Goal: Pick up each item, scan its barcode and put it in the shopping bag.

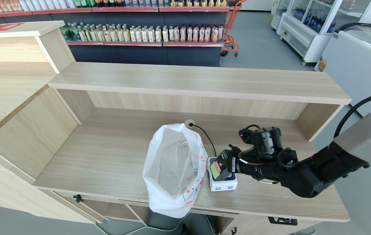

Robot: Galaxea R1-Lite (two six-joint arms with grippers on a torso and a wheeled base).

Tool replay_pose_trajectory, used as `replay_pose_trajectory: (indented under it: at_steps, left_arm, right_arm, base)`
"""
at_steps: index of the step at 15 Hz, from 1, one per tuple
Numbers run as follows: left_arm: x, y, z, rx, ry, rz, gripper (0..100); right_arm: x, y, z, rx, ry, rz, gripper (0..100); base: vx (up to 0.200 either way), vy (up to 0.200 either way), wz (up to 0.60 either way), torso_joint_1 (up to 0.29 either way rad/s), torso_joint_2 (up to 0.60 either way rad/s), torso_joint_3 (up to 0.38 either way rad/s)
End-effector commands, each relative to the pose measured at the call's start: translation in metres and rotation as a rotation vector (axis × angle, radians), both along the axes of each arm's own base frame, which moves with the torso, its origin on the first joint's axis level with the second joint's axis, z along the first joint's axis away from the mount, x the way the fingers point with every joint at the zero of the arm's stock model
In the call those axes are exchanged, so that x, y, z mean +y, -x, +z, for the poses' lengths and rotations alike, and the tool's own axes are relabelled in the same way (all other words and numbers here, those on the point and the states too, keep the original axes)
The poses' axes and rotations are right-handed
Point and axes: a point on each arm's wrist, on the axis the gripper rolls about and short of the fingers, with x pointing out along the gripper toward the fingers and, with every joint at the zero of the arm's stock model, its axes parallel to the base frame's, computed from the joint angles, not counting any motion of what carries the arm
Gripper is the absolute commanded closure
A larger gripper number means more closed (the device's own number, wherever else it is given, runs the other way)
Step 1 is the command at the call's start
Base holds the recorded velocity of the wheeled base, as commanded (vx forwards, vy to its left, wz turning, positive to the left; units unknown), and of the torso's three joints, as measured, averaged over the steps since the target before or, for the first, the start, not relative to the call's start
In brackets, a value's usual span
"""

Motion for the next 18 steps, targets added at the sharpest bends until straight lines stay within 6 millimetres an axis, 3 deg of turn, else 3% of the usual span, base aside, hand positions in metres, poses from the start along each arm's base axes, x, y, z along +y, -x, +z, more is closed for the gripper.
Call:
replay_pose_trajectory:
  at_steps: [1,14,16,18]
  left_arm:
    - [0.0,0.0,0.0,0.002,0.0,0.0,100]
    - [0.0,0.0,0.0,0.001,0.0,0.0,100]
    - [0.0,0.0,0.0,0.001,0.0,0.0,100]
    - [0.0,0.0,0.0,0.001,0.0,0.0,100]
  right_arm:
    - [0.002,-0.002,-0.004,-0.007,-0.002,0.003,100]
    - [0.007,-0.006,-0.015,0.001,0.003,0.009,100]
    - [0.006,-0.005,-0.007,-0.016,-0.009,0.006,100]
    - [-0.003,0.003,0.017,-0.058,-0.037,-0.006,100]
  base:
    - [0.0,0.0,0.0,0.0,0.0,0.0]
    - [0.0,0.0,0.0,0.0,0.0,0.0]
    - [0.0,0.0,0.0,0.0,0.0,0.0]
    - [0.0,0.0,0.0,0.0,0.0,0.0]
